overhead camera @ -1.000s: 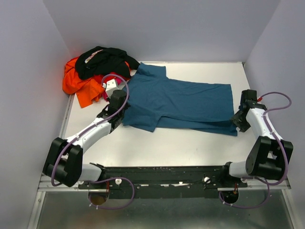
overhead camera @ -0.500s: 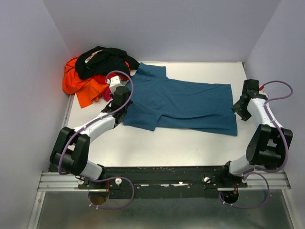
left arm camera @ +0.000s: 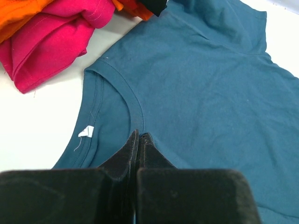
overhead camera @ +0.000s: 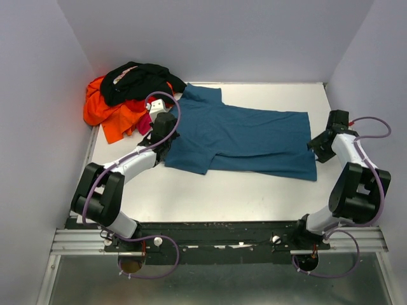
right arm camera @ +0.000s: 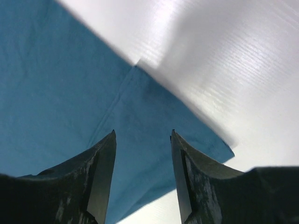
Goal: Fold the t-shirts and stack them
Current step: Flatten out the tshirt
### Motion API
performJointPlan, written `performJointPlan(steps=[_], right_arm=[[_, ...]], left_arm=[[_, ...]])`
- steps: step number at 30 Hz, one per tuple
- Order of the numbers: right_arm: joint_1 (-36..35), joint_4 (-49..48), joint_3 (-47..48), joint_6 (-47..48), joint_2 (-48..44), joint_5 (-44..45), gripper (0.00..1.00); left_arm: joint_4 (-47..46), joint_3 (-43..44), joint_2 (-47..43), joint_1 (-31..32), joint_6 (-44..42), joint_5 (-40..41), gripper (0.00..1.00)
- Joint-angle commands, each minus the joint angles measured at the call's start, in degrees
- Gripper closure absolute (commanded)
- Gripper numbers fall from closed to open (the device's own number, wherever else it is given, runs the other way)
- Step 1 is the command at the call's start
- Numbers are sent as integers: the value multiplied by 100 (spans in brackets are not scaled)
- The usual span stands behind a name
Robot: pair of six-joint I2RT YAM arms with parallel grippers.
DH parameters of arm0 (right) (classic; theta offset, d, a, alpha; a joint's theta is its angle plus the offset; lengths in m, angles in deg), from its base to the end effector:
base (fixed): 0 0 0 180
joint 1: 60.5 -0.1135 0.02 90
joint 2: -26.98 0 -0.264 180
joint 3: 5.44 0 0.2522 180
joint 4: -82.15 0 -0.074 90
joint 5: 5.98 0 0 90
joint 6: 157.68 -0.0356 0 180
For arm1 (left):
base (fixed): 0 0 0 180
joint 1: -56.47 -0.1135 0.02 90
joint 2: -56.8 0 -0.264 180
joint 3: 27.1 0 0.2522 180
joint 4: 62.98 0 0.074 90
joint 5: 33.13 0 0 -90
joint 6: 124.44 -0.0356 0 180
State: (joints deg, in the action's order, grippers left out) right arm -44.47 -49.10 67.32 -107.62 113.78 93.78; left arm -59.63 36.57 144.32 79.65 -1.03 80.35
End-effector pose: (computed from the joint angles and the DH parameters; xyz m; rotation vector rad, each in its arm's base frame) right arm 0.2865 -0.0886 0.2189 1.2877 2.3071 -0.0882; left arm 0.3127 -0.1185 0.2265 -0.4297 1.9633 -0.2120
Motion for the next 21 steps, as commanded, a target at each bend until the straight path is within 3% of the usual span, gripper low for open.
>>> performJointPlan(steps=[1, 10, 21], right_arm=[[374, -53, 340, -724, 556, -316, 43], [409, -97, 875, -1402, 1444, -756, 47], [471, 228, 1131, -1710, 1848, -326, 50]], left_arm=[[-188, -121, -236, -50, -36, -37, 100], [-286, -245, -376, -50, -89, -72, 100], [-268, -236, -368, -50, -115, -37, 100]])
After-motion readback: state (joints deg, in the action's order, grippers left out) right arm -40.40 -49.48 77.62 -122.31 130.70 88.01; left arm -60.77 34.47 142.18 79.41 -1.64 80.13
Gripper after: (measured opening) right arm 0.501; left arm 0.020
